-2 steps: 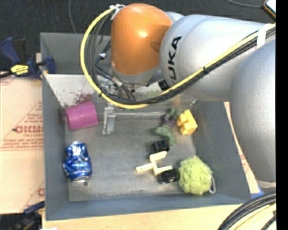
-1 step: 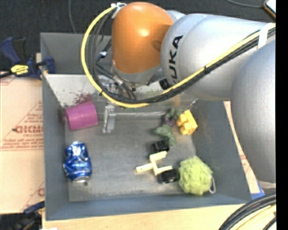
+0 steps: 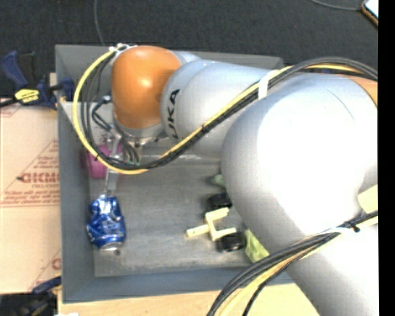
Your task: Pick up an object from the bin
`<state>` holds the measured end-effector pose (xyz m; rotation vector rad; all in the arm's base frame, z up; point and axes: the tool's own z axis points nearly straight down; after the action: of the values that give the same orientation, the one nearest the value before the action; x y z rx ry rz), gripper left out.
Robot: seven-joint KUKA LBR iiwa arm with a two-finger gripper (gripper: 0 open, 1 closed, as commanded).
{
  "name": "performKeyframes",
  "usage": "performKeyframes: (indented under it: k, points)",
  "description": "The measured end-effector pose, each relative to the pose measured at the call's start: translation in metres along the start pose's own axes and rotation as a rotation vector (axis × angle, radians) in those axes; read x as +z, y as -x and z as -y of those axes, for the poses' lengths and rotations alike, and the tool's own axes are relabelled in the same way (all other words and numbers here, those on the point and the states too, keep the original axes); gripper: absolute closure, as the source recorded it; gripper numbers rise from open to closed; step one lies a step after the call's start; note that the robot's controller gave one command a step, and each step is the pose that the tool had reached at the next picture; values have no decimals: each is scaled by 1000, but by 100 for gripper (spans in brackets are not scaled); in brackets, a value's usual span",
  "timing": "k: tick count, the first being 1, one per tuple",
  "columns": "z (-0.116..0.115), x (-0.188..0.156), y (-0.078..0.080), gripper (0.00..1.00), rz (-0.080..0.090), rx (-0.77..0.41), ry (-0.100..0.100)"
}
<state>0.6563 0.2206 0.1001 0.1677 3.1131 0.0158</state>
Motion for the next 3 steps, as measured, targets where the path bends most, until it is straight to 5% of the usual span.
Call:
performKeyframes:
  k: [1, 2, 3]
  points:
    - [7, -11, -9, 0, -20, 4, -7]
    - [-10, -1, -13, 0, -3, 180, 1]
    - [-7, 29, -24, 0, -22, 289, -11]
